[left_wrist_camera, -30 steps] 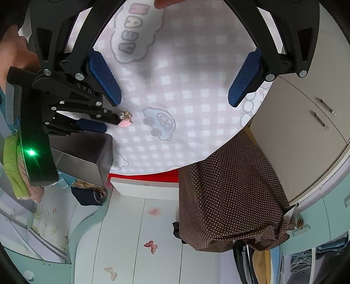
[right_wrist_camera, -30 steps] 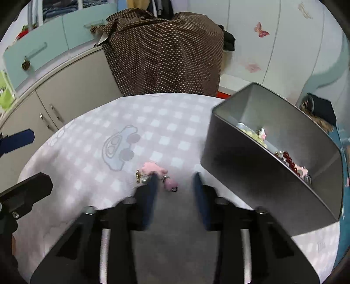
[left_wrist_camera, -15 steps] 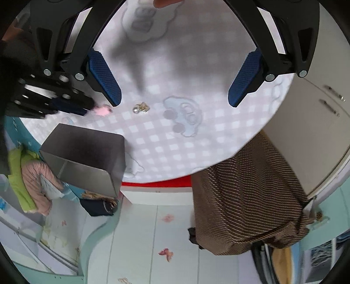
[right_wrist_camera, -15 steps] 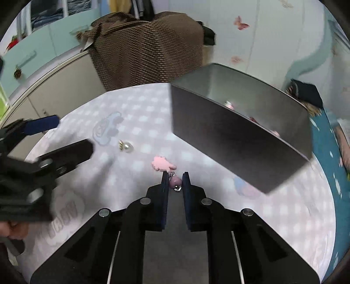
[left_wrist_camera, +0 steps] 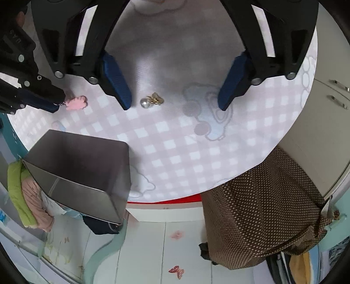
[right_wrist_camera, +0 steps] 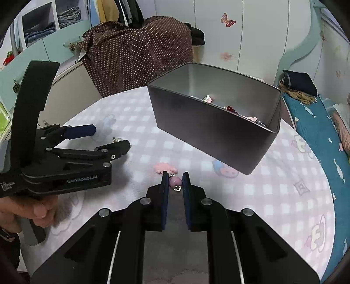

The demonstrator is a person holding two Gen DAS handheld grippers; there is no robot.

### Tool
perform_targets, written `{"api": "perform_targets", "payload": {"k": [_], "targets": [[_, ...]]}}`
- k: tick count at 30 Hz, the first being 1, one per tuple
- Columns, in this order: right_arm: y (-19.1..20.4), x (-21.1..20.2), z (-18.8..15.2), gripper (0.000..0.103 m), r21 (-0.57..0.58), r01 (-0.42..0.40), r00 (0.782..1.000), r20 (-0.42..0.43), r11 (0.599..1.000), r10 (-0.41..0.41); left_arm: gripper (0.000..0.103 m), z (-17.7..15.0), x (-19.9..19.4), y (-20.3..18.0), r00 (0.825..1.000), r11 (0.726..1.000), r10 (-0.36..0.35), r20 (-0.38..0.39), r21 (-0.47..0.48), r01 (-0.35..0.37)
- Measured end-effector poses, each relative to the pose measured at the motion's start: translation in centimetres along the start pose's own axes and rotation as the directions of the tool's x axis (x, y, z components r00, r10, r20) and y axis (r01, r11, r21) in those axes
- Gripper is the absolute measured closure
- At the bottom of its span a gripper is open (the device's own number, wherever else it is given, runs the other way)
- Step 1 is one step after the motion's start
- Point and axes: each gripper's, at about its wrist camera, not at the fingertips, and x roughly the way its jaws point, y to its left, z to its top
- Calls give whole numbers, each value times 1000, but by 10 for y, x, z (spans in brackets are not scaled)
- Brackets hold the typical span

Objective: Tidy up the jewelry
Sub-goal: 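Grasp the pearl earring with the left gripper while the right gripper holds the bow charm, then carry the bow charm and pearl earring into the tin box and open both grippers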

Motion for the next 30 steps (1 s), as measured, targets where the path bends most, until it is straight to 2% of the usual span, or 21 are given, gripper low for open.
{"api": "perform_targets", "payload": {"k": [3,5,6,7,8,13,23,30], "targets": [[-4,-5,-2,92,3,-2,1000,4,1000,2,42,-1,-3,-2,1000,1000,-16,6,13,16],[-5,-7,-2,92,6,-3,1000,7,1000,3,61,-1,-6,-3,999,999,-34,9,14,34],[-5,-9,-2,92,7,-3,1000,9,1000,3,67,-1,-7,-1,999,999,-53,8,7,53],[-6,-10,-2,92,8,-2,1000,12,1000,2,79,-2,-8,0,998,998,-64,8,2,64],[-6,-12,-2,92,8,-1,1000,15,1000,1,83,-3,-9,2,997,997,-83,5,-8,83],[-5,-20,-1,92,6,1,1000,25,1000,-2,86,-6,-19,4,991,991,-132,13,-18,132],[0,-56,13,92,-24,2,996,91,1000,0,86,-1,-62,-1,988,992,-129,87,10,129],[4,-95,35,92,-66,19,984,176,998,-7,86,25,-105,-12,974,989,-145,172,49,139]]}}
